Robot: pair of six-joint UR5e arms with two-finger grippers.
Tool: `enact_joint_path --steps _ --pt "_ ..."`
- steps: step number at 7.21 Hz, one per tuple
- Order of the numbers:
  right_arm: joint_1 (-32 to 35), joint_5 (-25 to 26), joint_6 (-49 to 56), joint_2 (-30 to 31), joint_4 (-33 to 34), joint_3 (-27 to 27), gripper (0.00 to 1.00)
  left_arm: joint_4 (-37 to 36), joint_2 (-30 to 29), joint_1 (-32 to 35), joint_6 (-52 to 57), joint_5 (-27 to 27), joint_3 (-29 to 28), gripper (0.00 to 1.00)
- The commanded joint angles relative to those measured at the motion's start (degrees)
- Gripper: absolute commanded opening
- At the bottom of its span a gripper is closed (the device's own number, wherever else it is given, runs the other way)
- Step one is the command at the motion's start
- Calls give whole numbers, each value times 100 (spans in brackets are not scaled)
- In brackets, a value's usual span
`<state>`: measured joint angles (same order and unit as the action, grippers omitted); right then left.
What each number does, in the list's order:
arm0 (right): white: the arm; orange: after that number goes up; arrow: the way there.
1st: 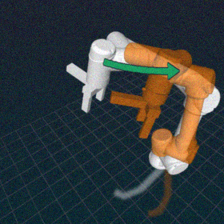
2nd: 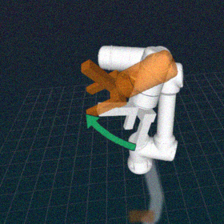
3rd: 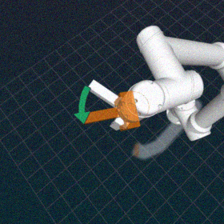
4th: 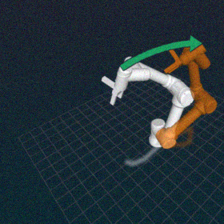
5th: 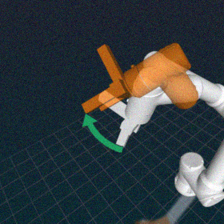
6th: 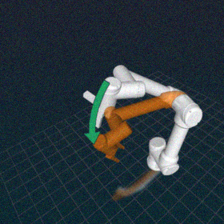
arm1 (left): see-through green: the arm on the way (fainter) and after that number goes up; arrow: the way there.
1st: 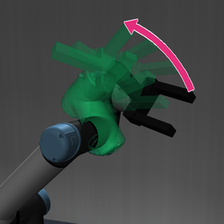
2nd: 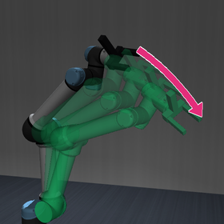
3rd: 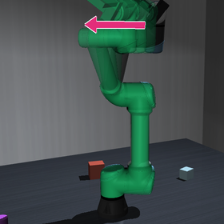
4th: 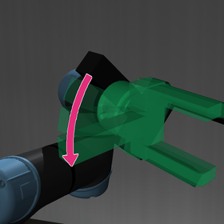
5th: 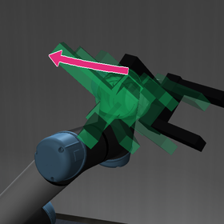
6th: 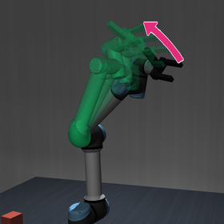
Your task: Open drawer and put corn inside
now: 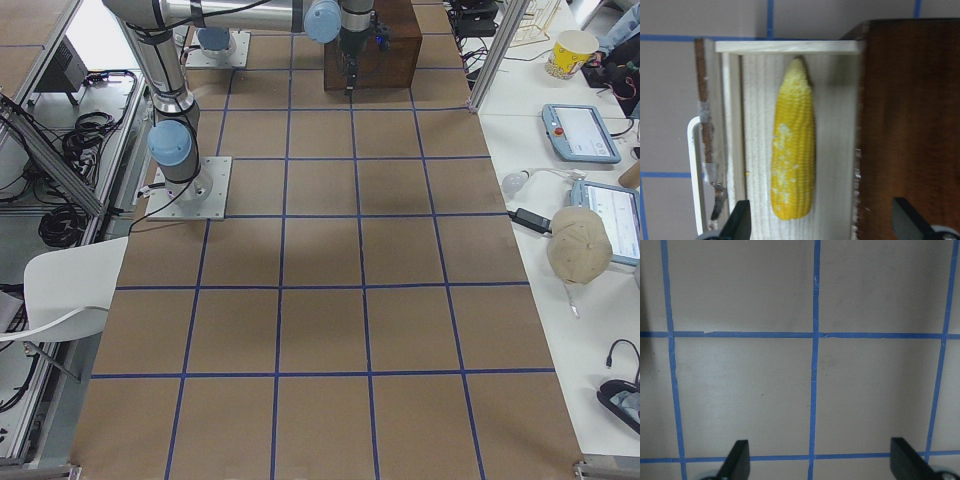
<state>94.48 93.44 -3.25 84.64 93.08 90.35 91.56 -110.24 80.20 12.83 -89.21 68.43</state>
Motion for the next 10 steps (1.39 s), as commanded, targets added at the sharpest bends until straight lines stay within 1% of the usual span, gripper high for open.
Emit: enact_joint_path --steps 1,2,3,5,6,10 --pt "0 -1 0 0 0 0 100 11 230 705 -479 8 204 100" --pt "0 -1 0 0 0 0 100 -24 361 943 -744 26 467 100" --pt "0 -1 0 0 0 0 100 -68 467 1006 -825 9 791 100" --pt "0 -1 0 0 0 0 100 -173 792 1024 -983 -35 1215 100" --pt "0 -1 0 0 0 0 100 -182 880 1024 -984 -1 1286 100" --pt "0 8 0 0 0 0 100 -191 934 1007 -967 -9 1287 100"
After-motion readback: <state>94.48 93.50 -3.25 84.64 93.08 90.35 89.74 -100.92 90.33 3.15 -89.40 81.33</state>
